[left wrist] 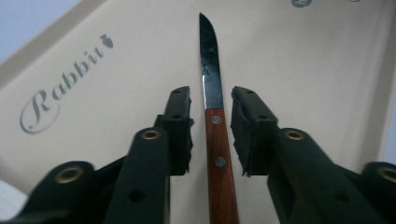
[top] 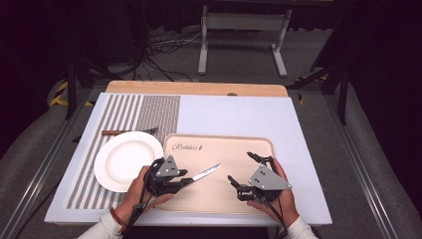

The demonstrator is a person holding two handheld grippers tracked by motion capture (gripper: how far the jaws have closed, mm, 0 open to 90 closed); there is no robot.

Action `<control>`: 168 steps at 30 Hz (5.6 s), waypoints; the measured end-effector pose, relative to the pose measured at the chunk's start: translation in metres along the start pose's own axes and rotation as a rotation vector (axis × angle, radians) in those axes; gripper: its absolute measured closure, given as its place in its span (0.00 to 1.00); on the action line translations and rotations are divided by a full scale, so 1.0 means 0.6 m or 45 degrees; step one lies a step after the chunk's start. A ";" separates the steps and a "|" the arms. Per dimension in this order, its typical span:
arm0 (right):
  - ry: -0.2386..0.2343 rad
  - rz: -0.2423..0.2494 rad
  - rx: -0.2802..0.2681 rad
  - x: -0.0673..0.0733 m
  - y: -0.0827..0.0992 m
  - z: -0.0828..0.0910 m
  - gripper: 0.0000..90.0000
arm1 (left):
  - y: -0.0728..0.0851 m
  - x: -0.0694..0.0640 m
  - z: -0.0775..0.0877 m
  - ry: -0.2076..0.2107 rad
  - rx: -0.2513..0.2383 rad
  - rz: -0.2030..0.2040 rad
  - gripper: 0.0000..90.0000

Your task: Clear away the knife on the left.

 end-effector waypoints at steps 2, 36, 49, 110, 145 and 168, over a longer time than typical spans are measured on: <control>0.001 -0.003 -0.005 0.000 0.000 0.001 0.14 | -0.005 0.004 -0.004 0.018 -0.002 -0.019 1.00; 0.002 0.000 0.076 0.005 0.013 -0.004 0.15 | 0.009 -0.025 -0.043 -0.125 0.209 -0.205 1.00; -0.010 -0.006 0.086 0.008 0.015 -0.005 0.15 | 0.036 -0.012 -0.013 -0.177 0.274 -0.246 0.99; 0.031 -0.007 -0.022 0.005 0.001 0.009 0.18 | 0.065 0.135 0.175 -0.487 -0.259 -0.068 0.91; 0.041 -0.024 -0.024 -0.002 0.002 0.007 0.18 | 0.168 0.216 0.226 -0.585 -0.252 0.126 0.15; 0.053 -0.078 -0.014 -0.012 0.006 -0.004 0.14 | 0.205 0.263 0.221 -0.563 -0.279 0.305 0.06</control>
Point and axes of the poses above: each handheld gripper's, and its own axes: z roughly backward along the jaws, y roughly out of its underside, x roughly to its left, the point moved 6 cm from there along -z, roughly forward along the jaws, and after that the axes turned 15 degrees about -y, right-handed, at the moved point
